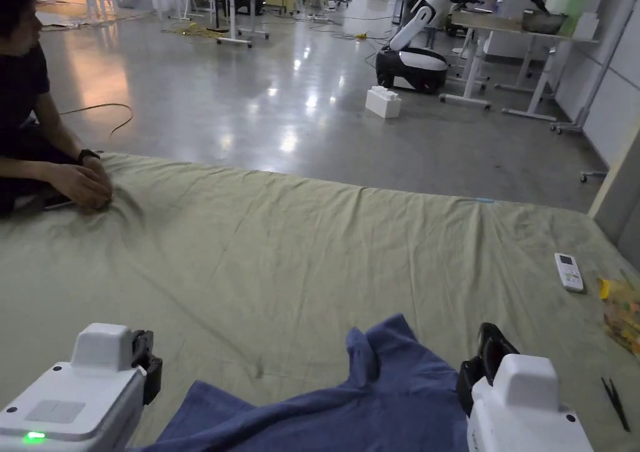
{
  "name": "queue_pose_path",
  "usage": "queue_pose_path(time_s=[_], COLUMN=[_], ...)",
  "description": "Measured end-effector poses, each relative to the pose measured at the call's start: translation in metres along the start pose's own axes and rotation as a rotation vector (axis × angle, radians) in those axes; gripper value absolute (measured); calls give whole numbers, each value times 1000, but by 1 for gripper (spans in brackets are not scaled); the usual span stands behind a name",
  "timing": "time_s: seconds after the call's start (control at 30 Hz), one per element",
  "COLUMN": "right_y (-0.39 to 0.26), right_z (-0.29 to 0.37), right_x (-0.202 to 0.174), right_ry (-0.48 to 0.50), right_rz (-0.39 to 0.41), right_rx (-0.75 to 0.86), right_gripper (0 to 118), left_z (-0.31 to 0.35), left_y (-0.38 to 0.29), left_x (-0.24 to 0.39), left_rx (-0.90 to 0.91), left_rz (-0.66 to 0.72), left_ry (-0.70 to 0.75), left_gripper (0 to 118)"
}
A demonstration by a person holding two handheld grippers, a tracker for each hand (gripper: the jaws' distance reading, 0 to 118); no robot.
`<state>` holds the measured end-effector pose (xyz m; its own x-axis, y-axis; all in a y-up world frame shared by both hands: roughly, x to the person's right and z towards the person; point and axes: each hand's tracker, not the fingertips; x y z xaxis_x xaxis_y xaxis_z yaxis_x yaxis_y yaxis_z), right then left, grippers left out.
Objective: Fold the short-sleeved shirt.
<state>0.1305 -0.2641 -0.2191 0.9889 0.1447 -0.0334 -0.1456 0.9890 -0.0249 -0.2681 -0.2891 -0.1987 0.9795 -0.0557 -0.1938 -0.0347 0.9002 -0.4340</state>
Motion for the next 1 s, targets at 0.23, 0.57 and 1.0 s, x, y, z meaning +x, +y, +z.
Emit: queue_pose_path(time_s=[0.23,0.57,1.0], right_y=[-18,-36,-55], right_z=[-6,-6,-2], right_x=[-5,-12,-11], right_ry=[31,66,71], right_rz=[13,35,36], right_rx=[-58,-126,-197], right_gripper=[2,2,2], left_z=[-33,-83,-110], left_y=[-34,-76,-99], left_x=[-57,-88,-72], left_rx=[-299,-558,-638], left_rz=[144,271,179], left_ry=[13,65,98], left_gripper=[8,59,56])
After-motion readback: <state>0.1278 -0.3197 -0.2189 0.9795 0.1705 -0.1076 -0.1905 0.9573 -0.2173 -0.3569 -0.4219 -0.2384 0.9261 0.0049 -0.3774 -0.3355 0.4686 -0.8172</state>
